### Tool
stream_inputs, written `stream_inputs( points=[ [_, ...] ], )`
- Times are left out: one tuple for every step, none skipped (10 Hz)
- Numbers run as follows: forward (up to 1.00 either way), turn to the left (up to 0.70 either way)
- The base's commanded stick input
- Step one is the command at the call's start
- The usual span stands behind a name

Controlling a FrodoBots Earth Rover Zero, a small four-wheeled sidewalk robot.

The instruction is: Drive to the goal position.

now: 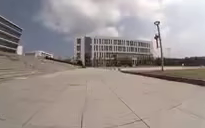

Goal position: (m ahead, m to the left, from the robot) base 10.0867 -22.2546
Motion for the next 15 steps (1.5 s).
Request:
stream_inputs(
  points=[
    [0.70,0.00],
    [0.70,0.00],
    [0.70,0.00],
    [0.70,0.00],
    [0.70,0.00],
    [0.70,0.00],
    [0.70,0.00],
    [0.70,0.00],
    [0.70,0.00],
    [0.70,0.00],
    [0.70,-0.01],
    [0.70,-0.02],
    [0.70,-0.03],
    [0.70,-0.05],
    [0.70,-0.08]
  ],
)
